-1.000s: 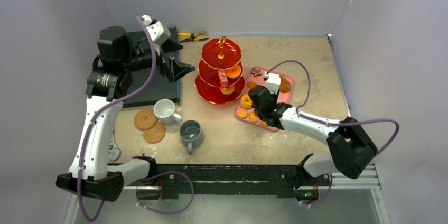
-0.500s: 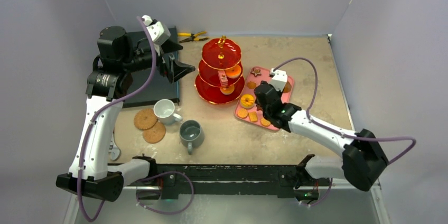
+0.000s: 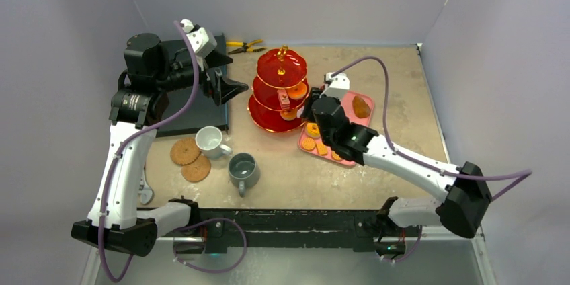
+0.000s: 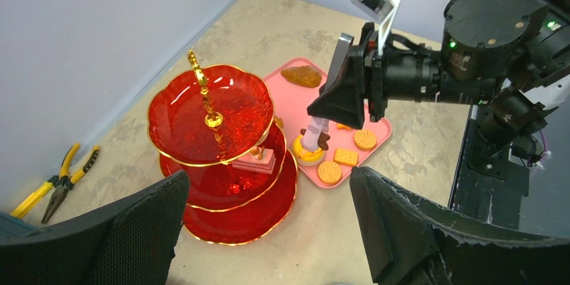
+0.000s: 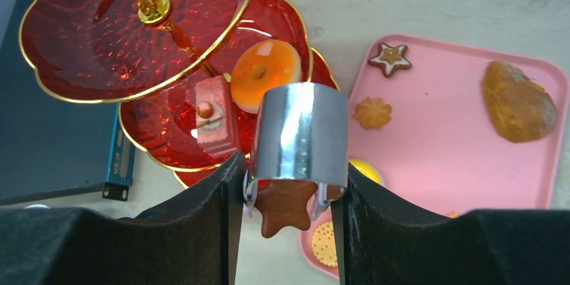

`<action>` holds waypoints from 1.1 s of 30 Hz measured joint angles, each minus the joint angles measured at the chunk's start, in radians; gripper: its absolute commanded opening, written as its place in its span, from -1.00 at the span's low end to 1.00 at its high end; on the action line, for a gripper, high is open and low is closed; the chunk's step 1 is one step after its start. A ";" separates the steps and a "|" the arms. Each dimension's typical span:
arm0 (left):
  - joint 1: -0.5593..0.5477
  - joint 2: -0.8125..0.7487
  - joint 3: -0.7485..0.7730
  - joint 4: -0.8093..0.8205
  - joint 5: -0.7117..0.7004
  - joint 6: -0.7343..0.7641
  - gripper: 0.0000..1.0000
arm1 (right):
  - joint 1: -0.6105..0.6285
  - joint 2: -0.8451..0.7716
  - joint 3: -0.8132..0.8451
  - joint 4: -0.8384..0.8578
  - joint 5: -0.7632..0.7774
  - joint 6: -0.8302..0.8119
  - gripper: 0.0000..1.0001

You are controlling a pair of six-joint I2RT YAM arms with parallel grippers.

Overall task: Serve the afternoon tea
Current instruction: Place the desert on the desert table.

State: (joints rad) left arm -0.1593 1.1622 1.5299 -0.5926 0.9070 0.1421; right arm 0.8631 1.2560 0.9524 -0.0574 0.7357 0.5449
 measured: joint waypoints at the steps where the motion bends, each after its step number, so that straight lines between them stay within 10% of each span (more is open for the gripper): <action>1: 0.000 0.000 0.000 0.000 0.000 0.000 0.79 | 0.005 0.015 0.001 0.021 -0.003 -0.007 -0.30; 33: 0.000 -0.016 0.000 -0.033 -0.016 0.019 0.79 | 0.085 0.407 -0.135 0.584 0.045 0.031 -0.28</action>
State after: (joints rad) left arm -0.1593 1.1461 1.5299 -0.6254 0.8906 0.1616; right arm 0.9485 1.6627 0.8177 0.5270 0.7811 0.5758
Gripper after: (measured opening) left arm 0.895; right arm 0.478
